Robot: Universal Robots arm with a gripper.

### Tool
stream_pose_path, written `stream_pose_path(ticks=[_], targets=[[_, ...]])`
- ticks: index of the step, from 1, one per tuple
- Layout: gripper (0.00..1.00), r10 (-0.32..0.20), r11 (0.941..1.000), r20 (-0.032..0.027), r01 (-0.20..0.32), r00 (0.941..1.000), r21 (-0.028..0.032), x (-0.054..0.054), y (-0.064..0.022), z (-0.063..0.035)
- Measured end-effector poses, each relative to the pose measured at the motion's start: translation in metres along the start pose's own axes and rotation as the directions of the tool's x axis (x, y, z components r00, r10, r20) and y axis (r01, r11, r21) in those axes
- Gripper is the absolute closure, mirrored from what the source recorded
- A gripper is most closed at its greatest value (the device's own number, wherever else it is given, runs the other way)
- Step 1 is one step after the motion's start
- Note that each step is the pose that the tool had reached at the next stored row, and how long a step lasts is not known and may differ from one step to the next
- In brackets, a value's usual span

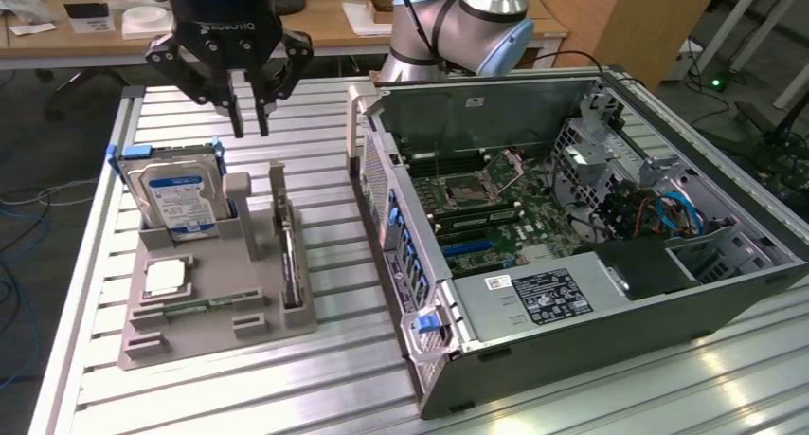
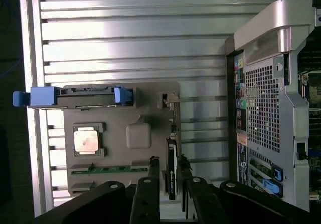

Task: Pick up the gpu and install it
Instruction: 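Pick up the gpu and move the gpu toward the slot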

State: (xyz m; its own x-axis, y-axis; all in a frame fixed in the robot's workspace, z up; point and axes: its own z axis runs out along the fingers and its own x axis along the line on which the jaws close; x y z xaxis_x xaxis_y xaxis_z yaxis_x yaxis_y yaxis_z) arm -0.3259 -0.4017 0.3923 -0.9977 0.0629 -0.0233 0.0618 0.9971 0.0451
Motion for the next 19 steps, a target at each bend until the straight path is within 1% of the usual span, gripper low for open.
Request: stream_pose_path(ticks=[3,4,5,6,8,10,11,19], targets=[[0.59,0.0,1.0,-0.0001,0.0,1.0,0.0001,0.0,0.0,0.0],[0.59,0.0,1.0,0.0,0.0,1.0,0.0,0.0,0.0,0.0],[0.53,0.0,1.0,-0.0001,0.0,1.0,0.0,0.0,0.0,0.0],[0.53,0.0,1.0,0.0,0.0,1.0,0.0,0.0,0.0,0.0],[0.42,0.0,1.0,0.0,0.0,1.0,0.0,0.0,0.0,0.0],[0.42,-0.003,1.0,-0.0002,0.003,1.0,0.0001,0.0,-0.0001,0.0001],[0.35,-0.006,1.0,-0.0001,0.006,1.0,-0.0003,0.0001,-0.0004,0.0004],[0.35,-0.035,0.9994,-0.0015,0.035,0.9994,-0.0007,-0.0004,-0.007,0.0022]])
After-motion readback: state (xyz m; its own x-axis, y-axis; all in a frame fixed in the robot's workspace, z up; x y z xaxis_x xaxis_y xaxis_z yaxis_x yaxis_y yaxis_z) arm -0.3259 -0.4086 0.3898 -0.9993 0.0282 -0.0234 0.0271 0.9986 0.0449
